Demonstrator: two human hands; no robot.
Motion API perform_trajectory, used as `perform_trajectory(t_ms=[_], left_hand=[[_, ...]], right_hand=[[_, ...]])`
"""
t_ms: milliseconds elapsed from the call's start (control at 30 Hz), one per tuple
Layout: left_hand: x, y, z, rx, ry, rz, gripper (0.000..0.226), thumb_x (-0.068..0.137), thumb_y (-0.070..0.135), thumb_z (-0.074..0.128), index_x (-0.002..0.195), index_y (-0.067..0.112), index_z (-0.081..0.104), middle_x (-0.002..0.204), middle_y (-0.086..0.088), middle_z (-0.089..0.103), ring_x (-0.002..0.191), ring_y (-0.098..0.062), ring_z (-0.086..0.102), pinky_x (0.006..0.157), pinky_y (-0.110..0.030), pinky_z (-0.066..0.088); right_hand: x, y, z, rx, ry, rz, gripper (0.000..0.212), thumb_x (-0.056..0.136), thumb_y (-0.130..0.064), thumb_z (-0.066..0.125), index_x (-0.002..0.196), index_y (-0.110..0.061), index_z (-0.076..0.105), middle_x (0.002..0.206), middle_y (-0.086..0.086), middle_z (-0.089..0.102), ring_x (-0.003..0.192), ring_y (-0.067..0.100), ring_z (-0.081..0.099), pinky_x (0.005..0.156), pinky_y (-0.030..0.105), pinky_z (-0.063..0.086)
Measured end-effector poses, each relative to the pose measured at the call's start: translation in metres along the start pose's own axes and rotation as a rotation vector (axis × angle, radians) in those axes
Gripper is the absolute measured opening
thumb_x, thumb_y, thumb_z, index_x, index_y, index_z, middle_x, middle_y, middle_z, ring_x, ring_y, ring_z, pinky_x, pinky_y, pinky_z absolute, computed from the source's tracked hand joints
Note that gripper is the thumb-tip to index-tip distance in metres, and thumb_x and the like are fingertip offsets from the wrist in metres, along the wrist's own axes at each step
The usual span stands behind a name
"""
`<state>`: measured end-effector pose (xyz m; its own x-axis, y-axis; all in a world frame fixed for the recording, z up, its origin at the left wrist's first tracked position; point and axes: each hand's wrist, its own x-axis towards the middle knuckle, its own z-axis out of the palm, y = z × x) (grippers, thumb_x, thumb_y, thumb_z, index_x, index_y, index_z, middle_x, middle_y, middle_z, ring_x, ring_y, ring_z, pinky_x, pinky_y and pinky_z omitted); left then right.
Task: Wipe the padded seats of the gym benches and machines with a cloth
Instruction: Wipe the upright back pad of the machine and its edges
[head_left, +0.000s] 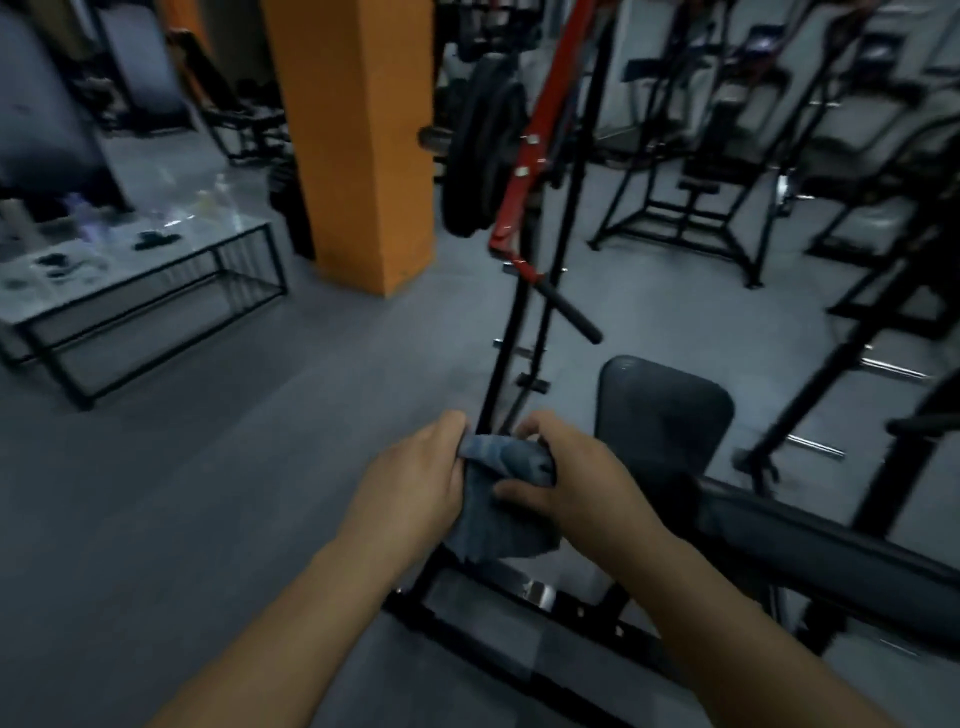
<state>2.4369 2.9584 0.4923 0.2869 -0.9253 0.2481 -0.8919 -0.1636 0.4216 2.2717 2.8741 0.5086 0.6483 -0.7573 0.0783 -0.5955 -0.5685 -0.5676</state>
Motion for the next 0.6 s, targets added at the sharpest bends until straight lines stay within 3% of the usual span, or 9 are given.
perform_trajectory(t_ms=[100, 167, 300, 467, 600], left_hand=[[0.042, 0.045, 0.024, -0.101, -0.02, 0.115, 0.014, 0.096, 0.017, 0.048, 0.108, 0.024, 0.05, 0.091, 0.006, 0.056, 0.061, -0.011, 0.042, 0.059, -0.034, 0.036], [0.064, 0.07, 0.037, -0.131, -0.025, 0.213, 0.022, 0.087, 0.018, 0.05, 0.108, 0.025, 0.052, 0.097, 0.006, 0.057, 0.077, -0.013, 0.048, 0.064, -0.034, 0.039], [0.099, 0.111, 0.051, -0.168, -0.089, 0.41, 0.045, 0.075, 0.027, 0.041, 0.118, 0.024, 0.051, 0.108, 0.004, 0.054, 0.097, -0.019, 0.049, 0.077, -0.037, 0.044], [0.14, 0.155, 0.07, -0.192, -0.134, 0.626, 0.06, 0.084, 0.04, 0.04, 0.14, 0.02, 0.048, 0.14, 0.002, 0.05, 0.128, -0.017, 0.045, 0.107, -0.038, 0.039], [0.151, 0.192, 0.093, -0.272, -0.233, 0.816, 0.061, 0.084, 0.043, 0.043, 0.142, 0.022, 0.044, 0.145, 0.004, 0.046, 0.13, -0.017, 0.044, 0.105, -0.044, 0.042]], right_hand=[[0.001, 0.046, -0.036, -0.119, 0.103, 0.041, 0.026, 0.088, -0.03, 0.067, 0.081, -0.019, 0.045, 0.086, 0.001, 0.052, 0.078, 0.022, 0.053, 0.07, 0.041, 0.045], [-0.002, 0.066, -0.054, -0.092, 0.216, 0.064, 0.025, 0.086, -0.022, 0.063, 0.074, -0.016, 0.042, 0.081, 0.002, 0.048, 0.073, 0.022, 0.05, 0.068, 0.042, 0.043], [-0.007, 0.09, -0.082, 0.061, 0.429, 0.15, 0.024, 0.087, -0.019, 0.061, 0.074, -0.013, 0.041, 0.07, -0.002, 0.046, 0.064, 0.012, 0.045, 0.058, 0.029, 0.035], [-0.013, 0.116, -0.116, 0.101, 0.658, 0.347, 0.025, 0.089, -0.025, 0.063, 0.077, -0.014, 0.044, 0.063, -0.002, 0.051, 0.062, 0.014, 0.049, 0.055, 0.029, 0.037], [-0.044, 0.124, -0.134, -0.002, 0.847, 0.5, 0.027, 0.086, -0.023, 0.064, 0.073, -0.02, 0.041, 0.065, -0.005, 0.05, 0.063, 0.009, 0.049, 0.054, 0.028, 0.035]])
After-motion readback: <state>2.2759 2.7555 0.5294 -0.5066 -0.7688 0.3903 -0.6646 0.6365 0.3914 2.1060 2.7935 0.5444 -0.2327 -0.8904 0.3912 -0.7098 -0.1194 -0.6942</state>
